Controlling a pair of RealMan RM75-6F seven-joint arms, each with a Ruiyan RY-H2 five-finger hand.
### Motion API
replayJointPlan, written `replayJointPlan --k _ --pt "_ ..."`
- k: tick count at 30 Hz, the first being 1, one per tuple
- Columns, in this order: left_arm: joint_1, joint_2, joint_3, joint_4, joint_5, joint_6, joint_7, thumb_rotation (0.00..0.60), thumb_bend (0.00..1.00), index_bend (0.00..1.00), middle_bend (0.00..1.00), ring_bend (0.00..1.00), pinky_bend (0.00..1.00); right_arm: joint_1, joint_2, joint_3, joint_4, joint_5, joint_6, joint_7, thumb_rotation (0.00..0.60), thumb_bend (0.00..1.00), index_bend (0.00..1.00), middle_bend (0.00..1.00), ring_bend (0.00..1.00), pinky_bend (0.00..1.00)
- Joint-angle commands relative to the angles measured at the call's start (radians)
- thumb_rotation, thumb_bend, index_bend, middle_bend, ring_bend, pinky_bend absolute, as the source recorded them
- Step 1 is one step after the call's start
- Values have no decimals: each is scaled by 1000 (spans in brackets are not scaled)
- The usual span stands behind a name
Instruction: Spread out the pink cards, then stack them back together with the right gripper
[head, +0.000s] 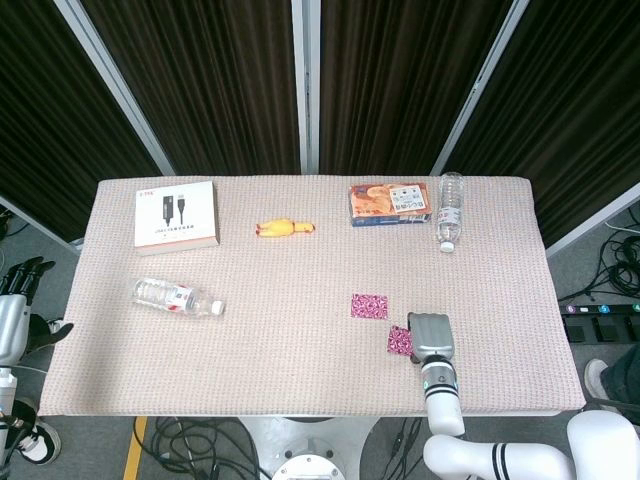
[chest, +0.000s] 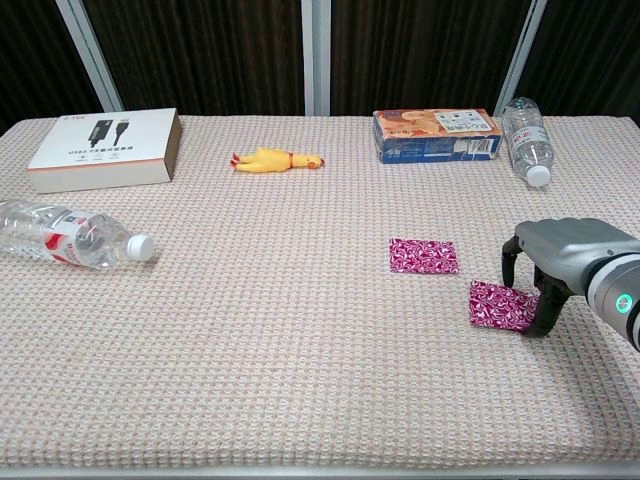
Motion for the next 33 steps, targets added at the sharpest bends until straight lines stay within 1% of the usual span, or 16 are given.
replayJointPlan --k 1,8,12,17,24,27,33 --pt "0 0 0 0 0 0 -1 600 58 226 226 158 381 0 -3 1 2 -2 1 -2 600 0 445 1000 1000 974" --pt "1 1 0 -1 1 1 -3 600 59 226 226 157 381 -1 -6 3 6 3 -3 -11 594 0 436 1000 1000 974" --pt "1 1 0 0 1 0 -3 600 58 226 226 158 381 -1 -9 3 10 6 -6 -15 556 0 398 1000 1000 973" --pt "1 1 0 0 0 0 -3 600 58 226 226 158 381 -2 -10 6 15 9 -10 -17 535 0 392 1000 1000 974" --pt "1 1 0 -2 1 1 -3 600 59 226 226 157 381 -4 -7 8 11 5 -7 -17 539 0 392 1000 1000 973" --pt "2 2 0 -2 2 3 -4 600 59 226 226 157 381 -4 4 12 -8 -3 -3 -16 536 0 392 1000 1000 973" --pt "2 4 0 -5 4 4 -3 600 59 226 226 158 381 7 46 31 -85 -18 25 -38 533 0 392 1000 1000 974"
